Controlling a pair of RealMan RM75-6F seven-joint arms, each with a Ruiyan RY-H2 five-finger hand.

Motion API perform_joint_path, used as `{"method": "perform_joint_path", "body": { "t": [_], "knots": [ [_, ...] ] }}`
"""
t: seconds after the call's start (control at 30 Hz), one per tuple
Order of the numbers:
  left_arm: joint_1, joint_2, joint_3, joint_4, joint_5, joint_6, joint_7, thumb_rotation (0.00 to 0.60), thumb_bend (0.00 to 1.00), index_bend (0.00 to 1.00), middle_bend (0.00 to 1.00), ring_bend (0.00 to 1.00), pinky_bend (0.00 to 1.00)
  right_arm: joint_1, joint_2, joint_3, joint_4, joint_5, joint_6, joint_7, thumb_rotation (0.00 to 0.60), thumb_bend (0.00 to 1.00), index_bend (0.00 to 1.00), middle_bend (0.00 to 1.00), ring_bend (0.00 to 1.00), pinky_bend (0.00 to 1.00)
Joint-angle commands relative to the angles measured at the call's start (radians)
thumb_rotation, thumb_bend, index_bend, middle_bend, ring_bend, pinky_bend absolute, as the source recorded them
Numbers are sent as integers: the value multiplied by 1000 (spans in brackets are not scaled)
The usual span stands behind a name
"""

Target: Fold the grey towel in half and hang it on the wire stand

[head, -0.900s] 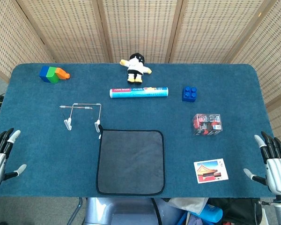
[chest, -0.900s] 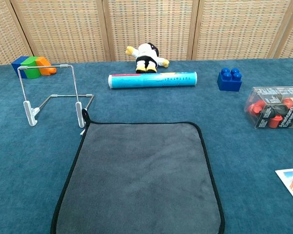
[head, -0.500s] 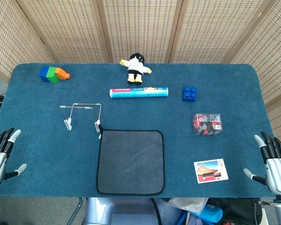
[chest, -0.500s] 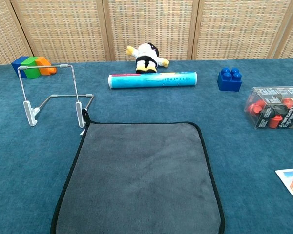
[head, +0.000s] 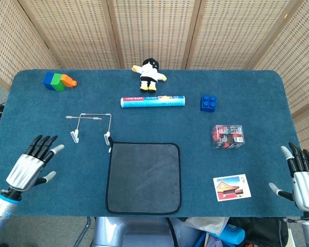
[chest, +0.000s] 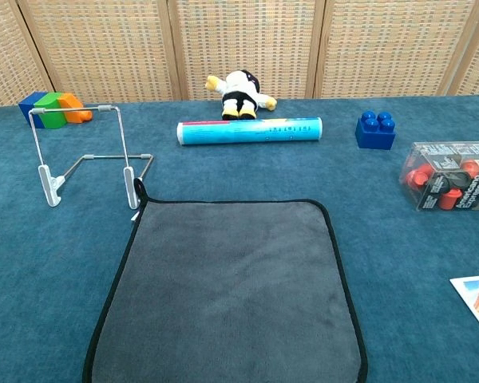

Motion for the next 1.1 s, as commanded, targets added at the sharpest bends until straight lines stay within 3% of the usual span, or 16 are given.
{"method": "perform_joint_path", "body": {
  "t": [0.03,0.23,0.67,1.1],
  "knots": [
    [-138,-169,47,277,135,-10,-128,600,240,316,0,0,0,2,3,15,-8,30,-8,-6,600,0,0,0,0,0],
    [-208,-262,73,405,188,10,-144,600,240,382,0,0,0,8,3,32,-8,73,-26,-18,600,0,0,0,0,0],
    [-279,-471,154,727,207,60,-268,600,240,385,0,0,0,17,-3,35,2,99,-58,-23,600,0,0,0,0,0],
    [-308,-573,192,867,173,78,-297,600,239,385,0,0,0,22,2,38,3,109,-75,-7,600,0,0,0,0,0]
  ]
}}
